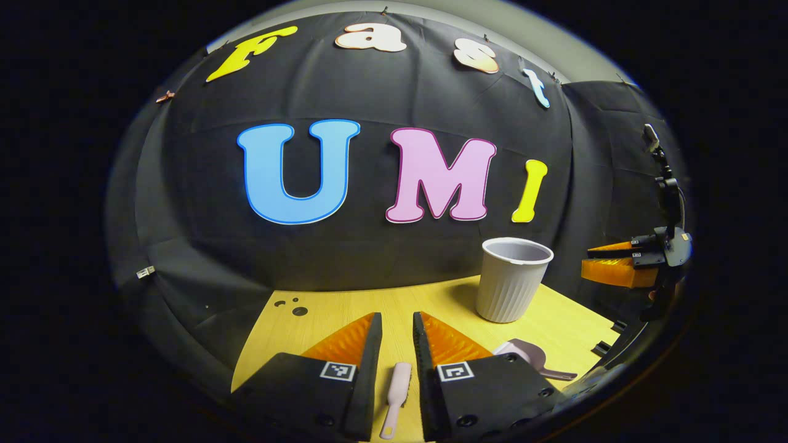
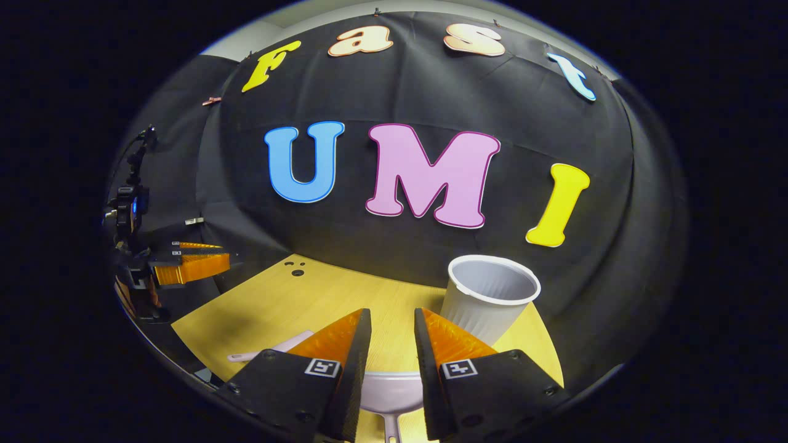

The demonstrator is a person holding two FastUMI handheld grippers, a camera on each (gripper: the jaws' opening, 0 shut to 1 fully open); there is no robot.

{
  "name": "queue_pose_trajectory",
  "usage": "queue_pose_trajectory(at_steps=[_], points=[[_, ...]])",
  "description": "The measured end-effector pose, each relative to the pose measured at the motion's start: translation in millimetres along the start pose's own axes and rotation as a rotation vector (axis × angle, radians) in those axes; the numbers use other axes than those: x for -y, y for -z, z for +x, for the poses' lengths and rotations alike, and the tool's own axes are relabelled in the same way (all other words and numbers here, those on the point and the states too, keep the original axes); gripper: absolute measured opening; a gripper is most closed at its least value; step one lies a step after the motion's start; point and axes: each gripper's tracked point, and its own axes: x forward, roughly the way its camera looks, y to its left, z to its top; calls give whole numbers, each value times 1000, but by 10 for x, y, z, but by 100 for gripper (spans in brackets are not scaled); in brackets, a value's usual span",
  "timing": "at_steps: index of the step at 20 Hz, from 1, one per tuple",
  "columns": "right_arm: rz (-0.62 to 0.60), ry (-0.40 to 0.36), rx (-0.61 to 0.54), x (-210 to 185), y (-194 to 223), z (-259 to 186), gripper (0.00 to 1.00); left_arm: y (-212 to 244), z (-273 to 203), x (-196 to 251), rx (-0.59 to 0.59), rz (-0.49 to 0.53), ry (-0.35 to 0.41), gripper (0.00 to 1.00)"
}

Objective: Pick up the small broom and dustpan from the desktop, sweep the trash into the dustpan with the broom, and then empty the trash into the garbage bin.

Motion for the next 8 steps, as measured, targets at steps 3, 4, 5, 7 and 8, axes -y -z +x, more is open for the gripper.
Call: queue_pose_trajectory(at_steps=[3, 4, 5, 7, 8], points=[[6, -1, 7, -10, -33, 29, 45, -25, 5, -5, -2, 12, -3, 34], [7, -3, 10, -21, -33, 17, 45, -25, 14, -7, -3, 17, -2, 34], [7, -6, 5, -19, -21, 18, 46, -24, 15, -26, -2, 21, -4, 34], [2, -8, -3, -23, -7, 26, 45, -14, 15, -29, -7, 20, -4, 34], [1, -12, -2, -30, -16, 32, 45, 8, 17, -29, -13, 18, -3, 34]])
